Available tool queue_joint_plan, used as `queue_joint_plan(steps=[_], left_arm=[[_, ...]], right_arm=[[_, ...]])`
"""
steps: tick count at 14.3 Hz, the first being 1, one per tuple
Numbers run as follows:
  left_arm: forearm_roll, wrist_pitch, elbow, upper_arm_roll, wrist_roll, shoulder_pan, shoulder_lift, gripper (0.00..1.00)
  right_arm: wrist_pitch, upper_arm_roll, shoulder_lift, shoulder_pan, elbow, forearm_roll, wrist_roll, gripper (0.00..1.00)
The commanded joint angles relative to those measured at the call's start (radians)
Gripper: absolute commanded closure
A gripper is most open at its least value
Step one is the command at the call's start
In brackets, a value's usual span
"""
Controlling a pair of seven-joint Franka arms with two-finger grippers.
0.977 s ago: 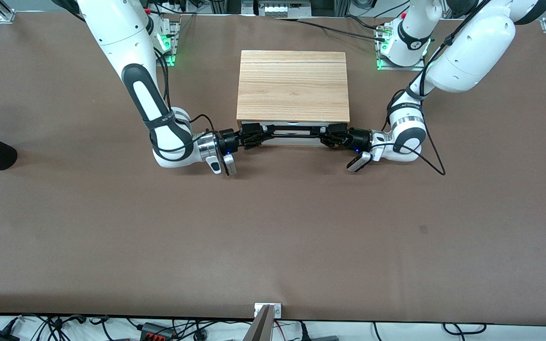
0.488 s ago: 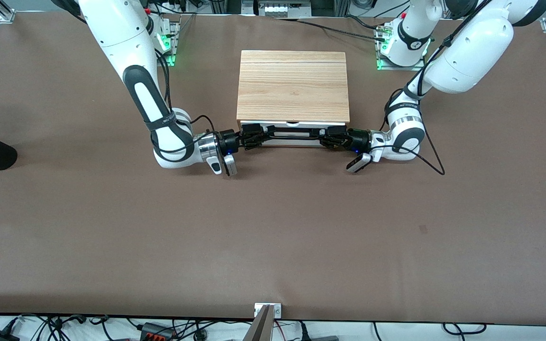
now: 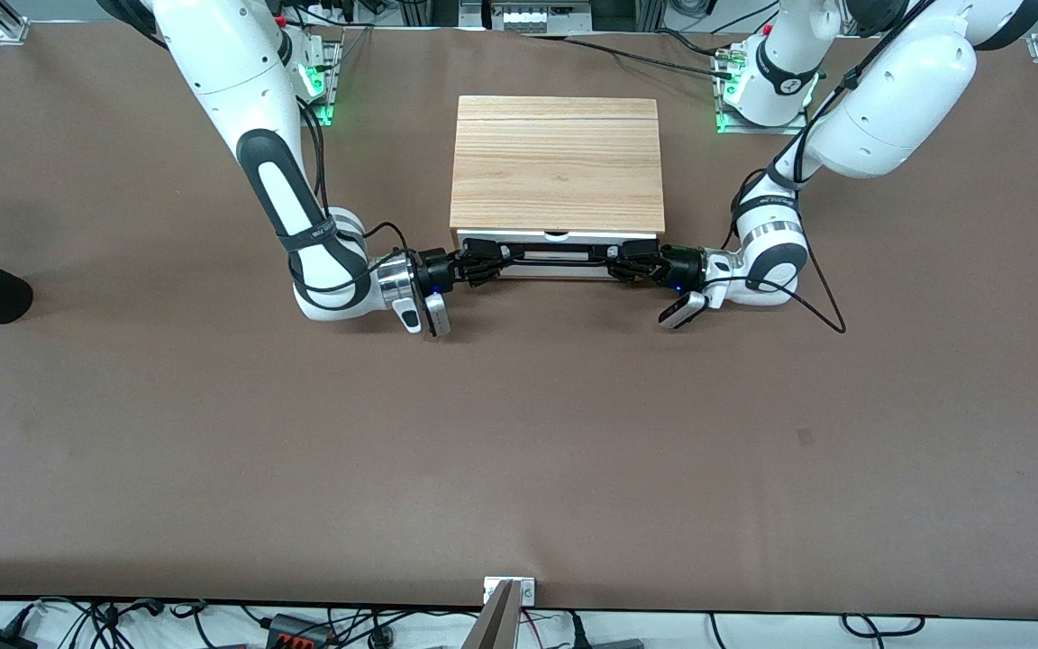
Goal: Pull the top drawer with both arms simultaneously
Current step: 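Pull the handle outward with both grippers, sliding the drawer open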
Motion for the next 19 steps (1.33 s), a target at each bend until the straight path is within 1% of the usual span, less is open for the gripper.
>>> queue_joint_plan(steps=[1, 7, 12, 16, 17, 19], left_arm=[[-0.046, -0.005, 0.021, -0.012, 0.024, 0.000, 0.013, 0.85], [-0.059, 0.000, 0.071, -0.010, -0.011, 0.006, 0.040, 0.85], [-0.058, 0.066, 0.175, -0.007, -0.110, 0.011, 0.055, 0.85], [-0.058, 0.069, 0.272, 0.002, -0.178, 0.011, 0.101, 0.85], [-0.056, 0.069, 0.286, 0.003, -0.198, 0.011, 0.106, 0.85], [-0.056, 0.069, 0.307, 0.005, -0.227, 0.013, 0.108, 0.85]], right_arm=[[-0.008, -0.002, 0.008, 0.007, 0.029, 0.014, -0.033, 1.00], [-0.006, -0.005, 0.069, -0.002, 0.122, 0.014, -0.015, 1.00], [-0.008, -0.013, 0.140, -0.017, 0.230, 0.014, -0.010, 1.00], [-0.006, -0.014, 0.196, -0.030, 0.313, 0.012, -0.009, 1.00], [-0.006, -0.014, 0.213, -0.039, 0.340, 0.011, -0.009, 1.00], [-0.005, -0.014, 0.221, -0.039, 0.360, 0.014, -0.009, 1.00]])
